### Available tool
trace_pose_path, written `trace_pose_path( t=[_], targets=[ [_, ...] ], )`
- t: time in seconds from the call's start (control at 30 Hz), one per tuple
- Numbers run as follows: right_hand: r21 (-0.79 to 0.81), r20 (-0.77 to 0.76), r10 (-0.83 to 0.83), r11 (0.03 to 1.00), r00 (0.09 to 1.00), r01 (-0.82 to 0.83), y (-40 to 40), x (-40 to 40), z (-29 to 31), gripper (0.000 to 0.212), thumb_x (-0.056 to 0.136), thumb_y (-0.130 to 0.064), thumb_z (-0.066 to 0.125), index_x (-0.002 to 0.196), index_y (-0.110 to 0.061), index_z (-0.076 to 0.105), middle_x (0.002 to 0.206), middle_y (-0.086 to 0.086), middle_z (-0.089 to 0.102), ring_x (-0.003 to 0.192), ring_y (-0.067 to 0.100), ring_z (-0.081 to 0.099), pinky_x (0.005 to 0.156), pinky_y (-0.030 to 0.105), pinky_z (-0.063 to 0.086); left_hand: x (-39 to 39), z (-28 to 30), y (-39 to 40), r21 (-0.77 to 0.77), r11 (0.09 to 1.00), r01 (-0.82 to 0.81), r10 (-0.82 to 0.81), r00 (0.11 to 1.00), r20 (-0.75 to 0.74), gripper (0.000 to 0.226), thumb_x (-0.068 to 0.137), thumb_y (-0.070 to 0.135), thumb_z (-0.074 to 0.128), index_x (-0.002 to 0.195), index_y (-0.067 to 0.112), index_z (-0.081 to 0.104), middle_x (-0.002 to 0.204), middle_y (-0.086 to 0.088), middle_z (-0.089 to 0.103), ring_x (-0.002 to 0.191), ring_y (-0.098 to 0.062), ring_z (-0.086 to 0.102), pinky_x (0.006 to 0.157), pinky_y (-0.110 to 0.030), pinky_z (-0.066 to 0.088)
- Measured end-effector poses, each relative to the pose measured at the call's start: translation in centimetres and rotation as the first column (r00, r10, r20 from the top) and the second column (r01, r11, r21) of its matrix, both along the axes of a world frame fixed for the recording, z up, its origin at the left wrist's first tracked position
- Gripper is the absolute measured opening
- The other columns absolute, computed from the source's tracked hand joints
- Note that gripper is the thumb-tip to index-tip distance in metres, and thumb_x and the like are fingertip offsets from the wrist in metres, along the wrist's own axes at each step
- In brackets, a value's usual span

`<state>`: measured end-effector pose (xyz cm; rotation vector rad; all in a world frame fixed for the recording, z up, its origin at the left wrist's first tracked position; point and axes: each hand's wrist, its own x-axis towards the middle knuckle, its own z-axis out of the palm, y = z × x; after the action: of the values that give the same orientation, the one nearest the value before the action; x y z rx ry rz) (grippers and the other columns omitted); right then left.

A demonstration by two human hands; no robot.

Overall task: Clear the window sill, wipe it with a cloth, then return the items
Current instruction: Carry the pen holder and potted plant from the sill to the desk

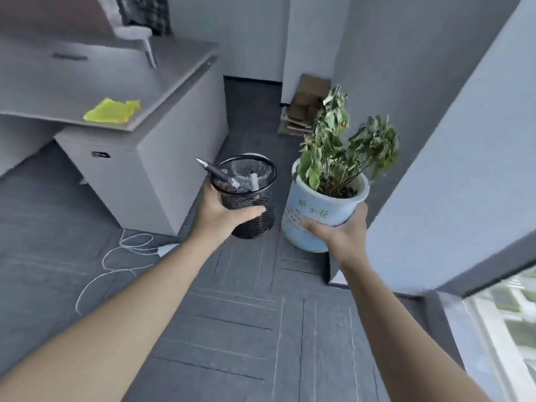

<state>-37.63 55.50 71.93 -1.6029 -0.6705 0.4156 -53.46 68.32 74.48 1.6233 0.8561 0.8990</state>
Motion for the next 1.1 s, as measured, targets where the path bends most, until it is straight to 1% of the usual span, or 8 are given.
trace_pose_path(
  t=[0.23, 0.37, 0.43, 0.6, 0.73, 0.87, 1.0, 1.1],
  targets=[
    [0.020, 0.028, 0.321, 0.947, 0.947, -0.322, 10.5, -5.1, 1.3, 0.079, 0.047, -0.014, 0.085, 0.114, -0.022, 0.044, 0.115, 0.003, 0.057, 0.102, 0.006, 0.060, 0.081, 0.027, 0.055, -9.1, 0.5, 5.0, -0.046, 0.938, -0.343, 0.344, 0.939, 0.025, 0.077, 0.033, 0.035, 0.081, 0.101, 0.022, 0.047, 0.109, -0.004, 0.064, 0.105, -0.022, 0.060, 0.094, -0.040, 0.049],
    [0.013, 0.042, 0.463, 0.886, 0.885, -0.464, 15.1, -8.5, 2.4, 0.096, 0.043, -0.026, 0.084, 0.127, -0.011, 0.039, 0.124, 0.011, 0.055, 0.111, 0.024, 0.058, 0.090, 0.048, 0.052, -13.0, 1.3, 6.7, -0.058, 0.879, -0.473, 0.476, 0.877, 0.066, 0.072, 0.047, 0.009, 0.084, 0.108, 0.009, 0.045, 0.099, 0.003, 0.062, 0.092, -0.007, 0.059, 0.075, -0.008, 0.049],
    [0.009, 0.058, 0.511, 0.858, 0.857, -0.513, 17.5, -10.2, 2.8, 0.095, 0.043, -0.025, 0.085, 0.126, -0.012, 0.042, 0.123, 0.010, 0.057, 0.110, 0.023, 0.059, 0.090, 0.048, 0.053, -14.7, 1.8, 7.7, -0.060, 0.848, -0.527, 0.530, 0.841, 0.105, 0.077, 0.046, 0.008, 0.081, 0.113, 0.004, 0.043, 0.099, 0.005, 0.060, 0.090, -0.003, 0.058, 0.074, -0.006, 0.049],
    [-0.014, 0.054, 0.605, 0.796, 0.794, -0.605, 23.8, -15.3, 3.7, 0.100, 0.040, -0.031, 0.085, 0.127, -0.011, 0.040, 0.123, 0.007, 0.057, 0.110, 0.024, 0.058, 0.089, 0.043, 0.053, -20.0, 2.3, 11.7, -0.067, 0.783, -0.618, 0.622, 0.775, 0.110, 0.077, 0.034, 0.024, 0.082, 0.102, 0.021, 0.045, 0.105, -0.001, 0.064, 0.103, -0.021, 0.061, 0.095, -0.040, 0.048],
    [0.004, 0.039, 0.641, 0.767, 0.767, -0.641, 29.9, -19.6, 4.0, 0.091, 0.050, -0.012, 0.088, 0.125, -0.008, 0.038, 0.115, 0.004, 0.055, 0.099, 0.016, 0.058, 0.069, 0.013, 0.053, -24.5, 2.3, 17.3, -0.058, 0.766, -0.641, 0.642, 0.757, 0.120, 0.077, 0.032, 0.030, 0.081, 0.102, 0.022, 0.049, 0.113, -0.010, 0.065, 0.105, -0.024, 0.062, 0.099, -0.049, 0.046],
    [0.019, 0.039, 0.636, 0.770, 0.771, -0.637, 37.4, -24.4, 4.5, 0.091, 0.052, -0.009, 0.087, 0.127, -0.008, 0.037, 0.117, 0.004, 0.054, 0.103, 0.018, 0.056, 0.073, 0.020, 0.050, -29.1, 2.5, 24.8, -0.043, 0.781, -0.623, 0.623, 0.773, 0.117, 0.088, 0.034, 0.025, 0.082, 0.113, 0.007, 0.047, 0.113, -0.012, 0.065, 0.104, -0.024, 0.063, 0.096, -0.046, 0.049],
    [0.037, 0.044, 0.610, 0.790, 0.791, -0.612, 44.9, -28.3, 5.3, 0.087, 0.051, -0.007, 0.088, 0.124, -0.008, 0.040, 0.118, 0.007, 0.057, 0.103, 0.019, 0.058, 0.073, 0.016, 0.052, -33.0, 3.5, 32.2, -0.037, 0.814, -0.579, 0.577, 0.802, 0.152, 0.080, 0.042, 0.009, 0.080, 0.113, 0.007, 0.044, 0.109, -0.008, 0.063, 0.099, -0.017, 0.063, 0.080, -0.019, 0.053],
    [0.042, 0.027, 0.585, 0.810, 0.811, -0.585, 49.7, -30.4, 5.1, 0.086, 0.054, -0.004, 0.086, 0.126, -0.007, 0.039, 0.119, 0.006, 0.056, 0.106, 0.019, 0.057, 0.083, 0.029, 0.049, -35.2, 3.4, 37.7, -0.031, 0.822, -0.568, 0.566, 0.812, 0.143, 0.080, 0.041, 0.009, 0.081, 0.113, 0.006, 0.045, 0.106, -0.006, 0.064, 0.100, -0.018, 0.063, 0.085, -0.026, 0.054]
  ],
)
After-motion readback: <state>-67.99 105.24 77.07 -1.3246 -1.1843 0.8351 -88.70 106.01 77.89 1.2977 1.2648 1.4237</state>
